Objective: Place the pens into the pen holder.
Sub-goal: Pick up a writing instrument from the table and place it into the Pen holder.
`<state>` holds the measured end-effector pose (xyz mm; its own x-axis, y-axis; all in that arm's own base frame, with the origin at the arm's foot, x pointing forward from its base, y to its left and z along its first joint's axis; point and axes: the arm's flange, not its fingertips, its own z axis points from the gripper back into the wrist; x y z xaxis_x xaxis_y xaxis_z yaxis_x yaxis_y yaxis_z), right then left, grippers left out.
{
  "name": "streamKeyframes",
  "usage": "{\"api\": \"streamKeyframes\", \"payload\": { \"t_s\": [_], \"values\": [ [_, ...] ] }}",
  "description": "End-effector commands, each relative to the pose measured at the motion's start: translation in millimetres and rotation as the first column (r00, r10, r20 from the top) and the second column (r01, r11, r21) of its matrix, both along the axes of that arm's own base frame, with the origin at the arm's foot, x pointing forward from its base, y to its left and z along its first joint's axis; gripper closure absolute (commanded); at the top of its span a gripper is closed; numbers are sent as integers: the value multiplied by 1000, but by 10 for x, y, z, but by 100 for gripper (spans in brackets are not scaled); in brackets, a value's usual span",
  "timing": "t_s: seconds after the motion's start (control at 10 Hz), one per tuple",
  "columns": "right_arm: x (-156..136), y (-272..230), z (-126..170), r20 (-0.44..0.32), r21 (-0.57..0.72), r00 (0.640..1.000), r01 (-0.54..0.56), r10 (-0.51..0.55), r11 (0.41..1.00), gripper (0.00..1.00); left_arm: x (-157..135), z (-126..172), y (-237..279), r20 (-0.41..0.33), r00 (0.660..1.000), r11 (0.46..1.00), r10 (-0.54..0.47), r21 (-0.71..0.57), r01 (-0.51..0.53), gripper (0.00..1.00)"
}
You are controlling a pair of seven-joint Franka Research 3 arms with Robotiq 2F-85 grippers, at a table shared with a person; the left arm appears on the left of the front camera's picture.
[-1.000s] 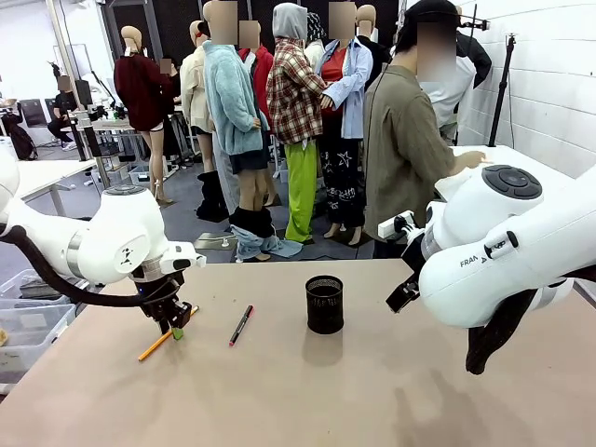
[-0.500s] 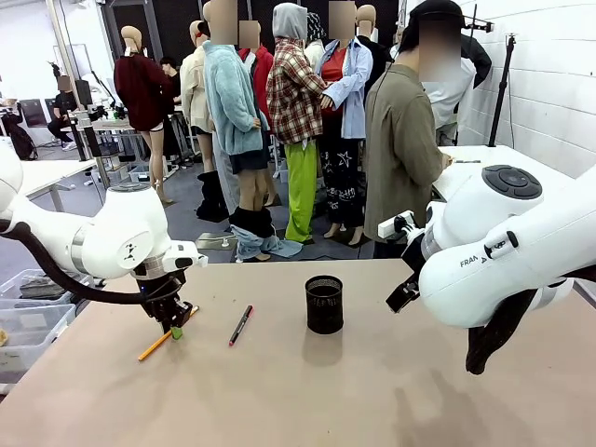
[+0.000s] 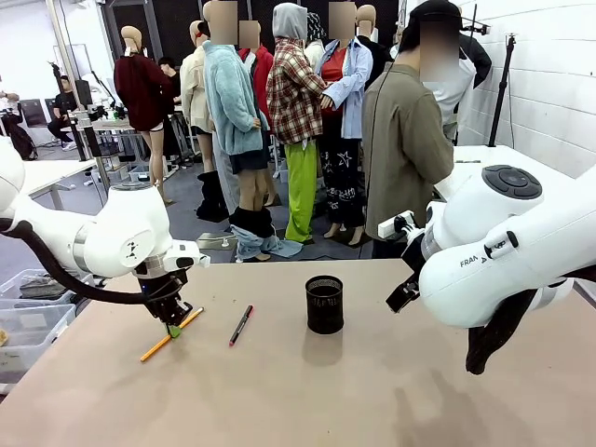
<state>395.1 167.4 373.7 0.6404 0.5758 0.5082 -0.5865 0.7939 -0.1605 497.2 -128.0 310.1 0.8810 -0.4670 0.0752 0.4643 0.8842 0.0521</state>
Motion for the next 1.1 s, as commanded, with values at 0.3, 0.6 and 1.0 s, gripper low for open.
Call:
{"api": "streamKeyframes", "payload": {
  "t_s": [0.3, 0.6, 1.0],
  "values": [
    [-2, 0, -3, -1, 0, 1000, 0, 0, 1000, 0, -410, 715, 94, 327, 918, 891, -225, -313, 330, 100],
    [-2, 0, -3, -1, 0, 1000, 0, 0, 1000, 0, -480, 1100, -128, 572, 745, 620, -343, -458, 637, 100],
    [-2, 0, -3, -1, 0, 1000, 0, 0, 1000, 0, -274, 1397, -812, 755, 606, 370, -250, -504, 781, 100]
  ]
}}
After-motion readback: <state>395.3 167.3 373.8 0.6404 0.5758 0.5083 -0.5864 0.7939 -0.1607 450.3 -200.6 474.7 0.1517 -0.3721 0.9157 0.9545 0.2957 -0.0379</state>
